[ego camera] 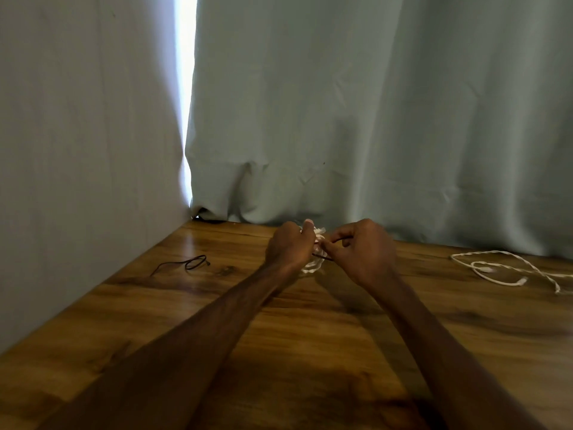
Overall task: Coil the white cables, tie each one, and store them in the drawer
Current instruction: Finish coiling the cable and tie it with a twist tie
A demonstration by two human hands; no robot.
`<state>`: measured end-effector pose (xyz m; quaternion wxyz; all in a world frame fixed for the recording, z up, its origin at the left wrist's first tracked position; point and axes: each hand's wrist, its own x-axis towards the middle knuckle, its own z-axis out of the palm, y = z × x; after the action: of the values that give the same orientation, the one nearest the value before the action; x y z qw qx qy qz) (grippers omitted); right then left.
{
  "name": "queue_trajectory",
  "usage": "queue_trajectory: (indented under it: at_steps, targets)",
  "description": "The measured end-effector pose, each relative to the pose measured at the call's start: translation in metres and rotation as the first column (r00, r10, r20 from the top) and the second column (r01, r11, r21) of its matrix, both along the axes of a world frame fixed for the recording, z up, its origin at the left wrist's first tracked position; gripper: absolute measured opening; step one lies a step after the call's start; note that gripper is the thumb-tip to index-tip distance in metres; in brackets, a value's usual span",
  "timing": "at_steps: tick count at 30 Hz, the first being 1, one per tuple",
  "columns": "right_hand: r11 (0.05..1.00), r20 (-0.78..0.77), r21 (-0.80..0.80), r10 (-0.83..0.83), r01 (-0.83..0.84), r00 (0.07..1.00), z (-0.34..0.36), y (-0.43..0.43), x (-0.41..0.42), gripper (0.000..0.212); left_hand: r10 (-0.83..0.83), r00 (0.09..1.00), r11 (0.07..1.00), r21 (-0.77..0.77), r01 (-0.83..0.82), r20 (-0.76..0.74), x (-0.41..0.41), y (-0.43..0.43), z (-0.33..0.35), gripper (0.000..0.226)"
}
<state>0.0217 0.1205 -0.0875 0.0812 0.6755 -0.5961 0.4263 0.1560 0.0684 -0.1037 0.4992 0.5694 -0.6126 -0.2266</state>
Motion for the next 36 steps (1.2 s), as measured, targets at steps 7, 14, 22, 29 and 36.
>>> queue_trajectory:
  at_steps: [7,14,22,29,36]
  targets:
    - [0.971,0.293,0.223,0.022,-0.091,0.956,-0.014,0.0,0.013,0.04,0.12,0.989,0.951,-0.295,-0.091,0.081,0.002,0.012,0.003,0.045]
    - [0.949,0.659,0.288,-0.099,-0.129,0.746,-0.01,0.007,0.024,0.034,0.005,0.991,0.893,-0.446,0.055,0.132,-0.002,0.004,-0.003,0.043]
    - [0.861,0.946,0.192,-0.035,-0.472,0.321,-0.001,0.013,0.036,0.007,-0.065,0.994,0.893,-0.44,0.096,0.087,-0.003,0.003,-0.003,0.043]
    - [0.765,0.998,0.044,-0.01,-0.642,0.056,-0.003,0.009,0.037,0.023,-0.062,0.994,0.885,-0.456,0.098,0.094,0.0,0.002,0.002,0.044]
    - [0.765,0.996,-0.037,-0.026,-0.643,-0.088,-0.006,0.013,0.042,0.022,-0.106,0.974,0.875,-0.446,0.188,0.202,0.006,-0.002,0.003,0.042]
